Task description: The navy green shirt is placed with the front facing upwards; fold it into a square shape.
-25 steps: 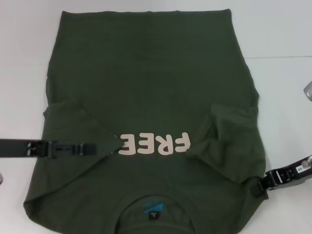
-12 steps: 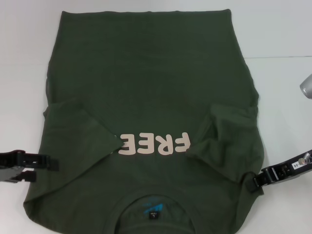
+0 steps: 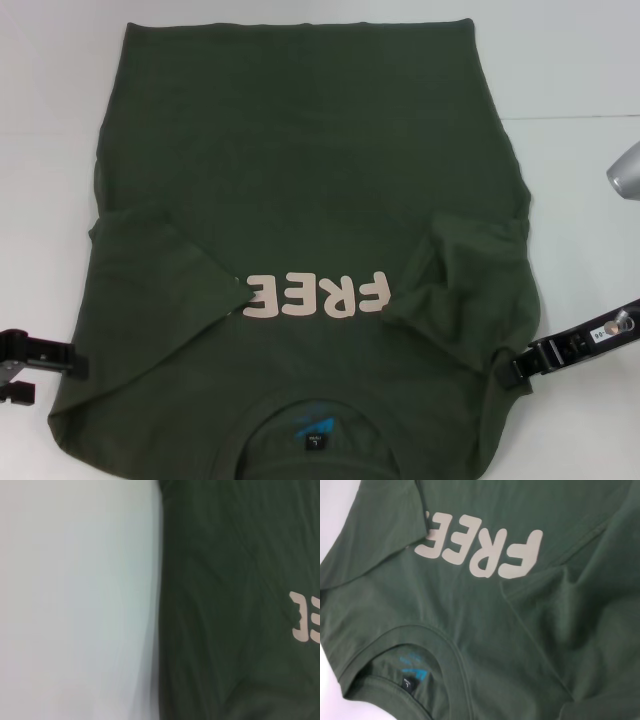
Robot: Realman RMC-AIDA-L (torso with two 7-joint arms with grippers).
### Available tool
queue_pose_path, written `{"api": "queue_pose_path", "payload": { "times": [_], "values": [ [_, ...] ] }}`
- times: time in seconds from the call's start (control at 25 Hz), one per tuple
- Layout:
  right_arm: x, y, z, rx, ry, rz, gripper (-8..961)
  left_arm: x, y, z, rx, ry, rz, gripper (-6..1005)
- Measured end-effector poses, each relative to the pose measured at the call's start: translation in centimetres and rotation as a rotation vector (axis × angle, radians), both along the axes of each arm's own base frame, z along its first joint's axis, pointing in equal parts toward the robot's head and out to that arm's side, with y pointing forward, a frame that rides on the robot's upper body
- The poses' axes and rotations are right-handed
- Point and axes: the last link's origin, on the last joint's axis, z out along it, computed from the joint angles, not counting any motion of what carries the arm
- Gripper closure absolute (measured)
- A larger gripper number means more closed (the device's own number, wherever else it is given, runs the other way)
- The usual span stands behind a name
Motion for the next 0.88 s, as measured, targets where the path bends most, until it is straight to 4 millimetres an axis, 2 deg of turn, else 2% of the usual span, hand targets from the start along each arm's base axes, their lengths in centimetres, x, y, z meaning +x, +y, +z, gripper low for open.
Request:
{"api": "queue_pose_path", "payload": {
  "times": [0.4,0.88],
  "values": [
    [-0.8,0.6,-0.1,-0.008,-0.003,0.038,907,-0.4,0.3,-1.3,-0.036,0.014,0.028,167],
    [-1.5,1.1,-0.3,-0.013,-0.021,0.068,907,-0.5,0.7,-1.6,-0.069,0.056,0.041,172]
  ]
}}
